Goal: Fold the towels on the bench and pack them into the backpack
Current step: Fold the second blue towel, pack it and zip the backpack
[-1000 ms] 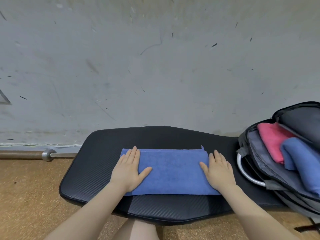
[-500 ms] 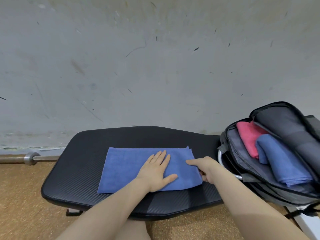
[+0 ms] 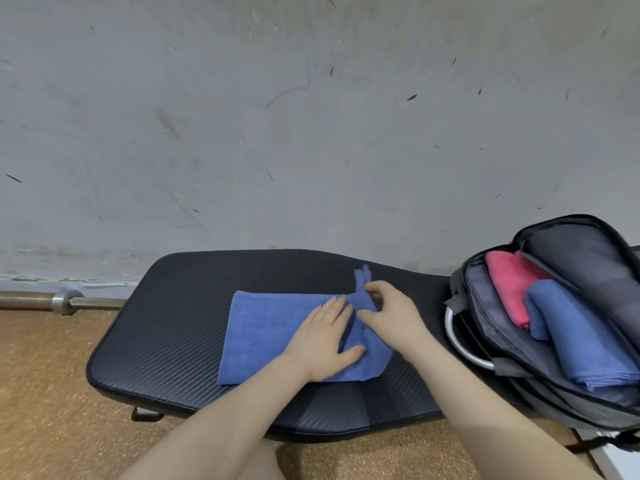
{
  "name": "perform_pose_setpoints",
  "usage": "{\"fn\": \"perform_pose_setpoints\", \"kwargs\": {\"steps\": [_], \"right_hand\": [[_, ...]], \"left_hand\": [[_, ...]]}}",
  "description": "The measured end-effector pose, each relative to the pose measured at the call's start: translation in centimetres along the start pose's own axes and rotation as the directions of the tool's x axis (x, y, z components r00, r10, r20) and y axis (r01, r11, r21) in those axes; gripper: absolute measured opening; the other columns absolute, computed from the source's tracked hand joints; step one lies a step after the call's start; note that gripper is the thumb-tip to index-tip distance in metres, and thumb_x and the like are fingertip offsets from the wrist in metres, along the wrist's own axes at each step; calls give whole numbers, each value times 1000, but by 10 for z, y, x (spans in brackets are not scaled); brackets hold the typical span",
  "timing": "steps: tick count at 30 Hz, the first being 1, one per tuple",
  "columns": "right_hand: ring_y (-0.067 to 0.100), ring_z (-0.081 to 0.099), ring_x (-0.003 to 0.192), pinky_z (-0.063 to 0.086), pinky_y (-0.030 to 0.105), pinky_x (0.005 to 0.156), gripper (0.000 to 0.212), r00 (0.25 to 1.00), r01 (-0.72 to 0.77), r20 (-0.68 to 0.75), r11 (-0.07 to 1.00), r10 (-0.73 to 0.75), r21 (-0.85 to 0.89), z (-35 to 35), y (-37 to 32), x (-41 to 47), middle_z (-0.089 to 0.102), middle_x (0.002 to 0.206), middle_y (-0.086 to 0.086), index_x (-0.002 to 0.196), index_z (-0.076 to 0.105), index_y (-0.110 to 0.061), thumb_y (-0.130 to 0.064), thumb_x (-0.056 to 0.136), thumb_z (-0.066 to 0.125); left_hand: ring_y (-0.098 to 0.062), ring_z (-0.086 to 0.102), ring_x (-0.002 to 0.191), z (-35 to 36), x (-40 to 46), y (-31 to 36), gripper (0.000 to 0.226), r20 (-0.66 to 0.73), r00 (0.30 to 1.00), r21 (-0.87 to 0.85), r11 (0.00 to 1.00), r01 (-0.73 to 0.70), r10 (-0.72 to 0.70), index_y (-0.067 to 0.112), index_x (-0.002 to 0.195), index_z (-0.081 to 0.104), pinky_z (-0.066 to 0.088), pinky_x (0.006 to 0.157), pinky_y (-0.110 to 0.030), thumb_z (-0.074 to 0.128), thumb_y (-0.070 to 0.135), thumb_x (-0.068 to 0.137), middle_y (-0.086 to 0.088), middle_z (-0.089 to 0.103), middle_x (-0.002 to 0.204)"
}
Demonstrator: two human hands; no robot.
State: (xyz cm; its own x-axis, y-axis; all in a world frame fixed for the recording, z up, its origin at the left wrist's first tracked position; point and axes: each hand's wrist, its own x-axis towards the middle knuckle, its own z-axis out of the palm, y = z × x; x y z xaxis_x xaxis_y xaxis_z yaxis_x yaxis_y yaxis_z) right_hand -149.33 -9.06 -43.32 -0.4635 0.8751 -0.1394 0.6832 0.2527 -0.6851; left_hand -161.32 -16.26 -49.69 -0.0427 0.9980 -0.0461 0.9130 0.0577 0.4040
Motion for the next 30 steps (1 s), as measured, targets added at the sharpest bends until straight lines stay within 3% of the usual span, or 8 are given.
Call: {"fn": "perform_pose_setpoints", "kwargs": {"steps": [4,9,12,14,18,22,26,30], "right_hand": [[21,56,90,45,32,74,39,987,151,77,969,-138,-197,43,-25,-10,59,102,2,126,45,-12,-18,88,52],[26,44,126,38,33,98,45,962,191,251,919,-106,-345,72,-32,-17,40,142,12,132,41,-7,-31,95,46],[24,57,104,48,35,84,33,972,229,129,907,-195,-352,62,-27,-14,62,119,6,123,52,-12,-27,96,41],[24,59,100,47,33,80,32,959,276,36,887,-283,-370,52,-16,-9,66,110,2,121,56,-16,-17,95,37],[26,26,140,18,37,115,54,925,379,190,795,-328,-474,47,15,-1,37,148,2,129,52,-20,-39,83,30],[23,-6,146,5,36,117,62,933,351,259,798,-251,-490,61,22,-6,0,158,-2,143,29,-29,-54,87,38],[21,-8,145,15,40,113,70,936,332,275,806,-218,-490,77,9,-16,-3,158,-7,144,26,-34,-62,81,40],[20,-4,145,17,39,113,66,949,280,254,875,-189,-395,82,-1,-21,2,158,-6,144,28,-31,-48,86,54]], "left_hand": [[-19,-4,145,-20,-36,-33,58,-232,962,34,988,153,-141,11,146,17,0,115,-26,39,21,93,-3,7,156],[-27,27,134,-29,-70,-69,62,-224,869,99,877,470,-441,3,142,23,29,106,-31,39,40,95,-11,29,146],[-22,46,112,-32,-79,-72,58,-202,805,234,771,592,-557,6,125,41,43,80,-30,33,54,93,-7,45,123],[-22,49,107,-32,-80,-73,58,-204,763,205,736,645,-613,6,116,47,44,76,-30,32,57,92,-7,48,118],[-27,46,114,-40,-77,-76,56,-117,701,0,706,708,-703,4,119,45,43,86,-36,41,53,91,-11,48,122],[-29,42,111,-50,-73,-83,33,61,707,-186,688,701,-704,8,106,50,39,82,-34,50,37,89,-11,47,115],[-13,40,65,-62,-80,-83,20,-26,773,-581,639,504,-634,15,75,37,29,53,-24,51,20,88,1,44,73],[-12,49,74,-71,-76,-59,13,-166,835,-706,655,270,-524,11,88,49,38,63,-24,59,19,84,3,53,80]]}}
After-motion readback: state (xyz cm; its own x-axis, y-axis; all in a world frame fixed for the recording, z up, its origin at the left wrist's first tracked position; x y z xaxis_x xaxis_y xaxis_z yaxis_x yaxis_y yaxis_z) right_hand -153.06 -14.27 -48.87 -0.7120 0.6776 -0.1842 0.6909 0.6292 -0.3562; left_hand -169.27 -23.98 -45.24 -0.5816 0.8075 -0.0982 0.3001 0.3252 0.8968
